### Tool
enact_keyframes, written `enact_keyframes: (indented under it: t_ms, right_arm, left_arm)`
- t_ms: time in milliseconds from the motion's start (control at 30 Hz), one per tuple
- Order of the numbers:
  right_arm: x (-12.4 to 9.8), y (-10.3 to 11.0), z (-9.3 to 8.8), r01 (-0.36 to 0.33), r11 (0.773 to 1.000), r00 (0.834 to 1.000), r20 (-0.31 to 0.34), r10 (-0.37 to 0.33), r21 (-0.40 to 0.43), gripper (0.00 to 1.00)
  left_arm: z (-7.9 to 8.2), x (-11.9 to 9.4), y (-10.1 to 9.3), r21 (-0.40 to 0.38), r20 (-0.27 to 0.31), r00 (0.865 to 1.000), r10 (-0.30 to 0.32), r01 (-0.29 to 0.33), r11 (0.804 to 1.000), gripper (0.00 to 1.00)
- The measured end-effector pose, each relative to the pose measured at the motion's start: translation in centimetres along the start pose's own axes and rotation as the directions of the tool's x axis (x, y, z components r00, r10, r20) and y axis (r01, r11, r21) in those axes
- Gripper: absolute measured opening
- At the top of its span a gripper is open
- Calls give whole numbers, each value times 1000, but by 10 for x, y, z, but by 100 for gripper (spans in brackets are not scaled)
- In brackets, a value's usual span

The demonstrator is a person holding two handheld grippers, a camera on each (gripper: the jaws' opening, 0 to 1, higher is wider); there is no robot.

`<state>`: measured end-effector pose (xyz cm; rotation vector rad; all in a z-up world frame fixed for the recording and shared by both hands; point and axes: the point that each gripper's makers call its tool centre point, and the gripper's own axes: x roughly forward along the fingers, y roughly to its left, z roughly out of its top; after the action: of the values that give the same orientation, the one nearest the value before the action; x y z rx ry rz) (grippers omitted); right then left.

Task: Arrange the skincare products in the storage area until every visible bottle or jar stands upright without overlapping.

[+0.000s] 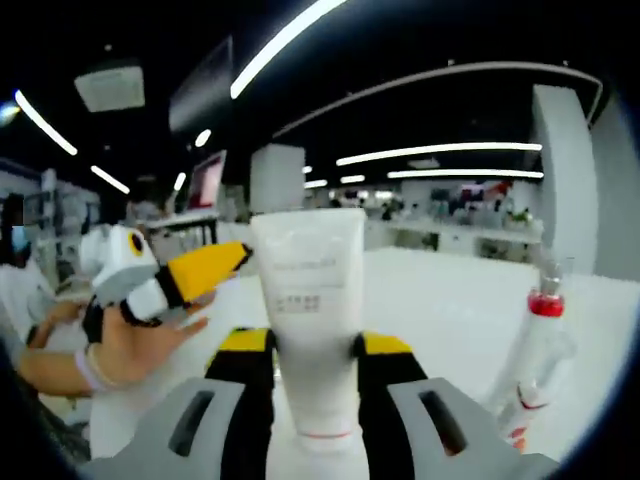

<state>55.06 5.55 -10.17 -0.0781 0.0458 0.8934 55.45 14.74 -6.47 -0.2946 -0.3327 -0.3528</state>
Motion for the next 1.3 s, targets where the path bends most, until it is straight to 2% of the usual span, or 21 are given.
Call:
enact_keyframes:
  t_ms: [200,300,400,433,467,567,633,700,767,833,900,967,1067,1100,1167,1267,1300]
  right_arm:
    - [-1,-4,2,82,997,995,61,-82,7,30]
    - [-2,-8,2,121,992,989,84,-123,25,31]
    - [-2,-14,3,141,989,987,74,-145,53,31]
    - [-2,-15,2,142,988,987,73,-146,57,31]
    - [-4,-16,2,143,988,986,74,-148,64,31]
    - [-6,-18,1,124,989,987,88,-131,78,32]
    - [-7,-17,2,119,990,988,91,-126,78,32]
    - [-7,-15,4,96,994,989,108,-101,51,33]
    - [-11,-13,20,70,996,976,202,-79,48,38]
    - [-19,-12,36,54,997,957,282,-67,53,50]
    - [-27,-15,44,55,997,945,320,-71,58,62]
    - [-35,-17,48,46,996,935,347,-68,73,67]
    - [-42,-19,53,37,995,921,384,-69,90,72]
    - [-43,-20,53,36,994,918,390,-73,102,74]
    - [-45,-24,53,37,991,915,394,-86,131,74]
    - [-53,-27,58,30,986,897,430,-100,166,72]
    - [-58,-31,62,46,984,887,446,-119,172,70]
  left_arm:
    - [-10,2,-2,-49,-36,999,-31,29,998,100]
    - [-11,2,3,-58,-45,999,-18,15,998,100]
    - [-16,1,8,-65,-69,998,7,-12,998,99]
    - [-26,-1,14,-39,-125,991,44,-49,998,99]
    - [-34,-2,17,-13,-167,984,58,-61,998,98]
    - [-49,-2,21,53,-247,965,88,-77,996,94]
    - [-56,-3,18,108,-284,955,90,-61,992,94]
    - [-58,-2,13,154,-298,951,85,-40,987,95]
    - [-56,0,6,157,-282,957,64,-20,987,98]
    - [-54,2,4,156,-273,961,51,-8,988,99]
    - [-52,1,7,150,-270,962,53,-12,989,99]
    - [-49,0,12,120,-258,964,64,-34,992,99]
    - [-33,0,14,25,-183,982,36,-32,999,99]
    - [-28,0,11,-6,-159,987,11,-12,1000,99]
    - [-18,1,0,-41,-116,991,-70,66,997,98]
    - [-10,0,-21,-44,-83,978,-190,187,981,92]
    - [-12,0,-28,-35,-91,971,-222,219,975,91]
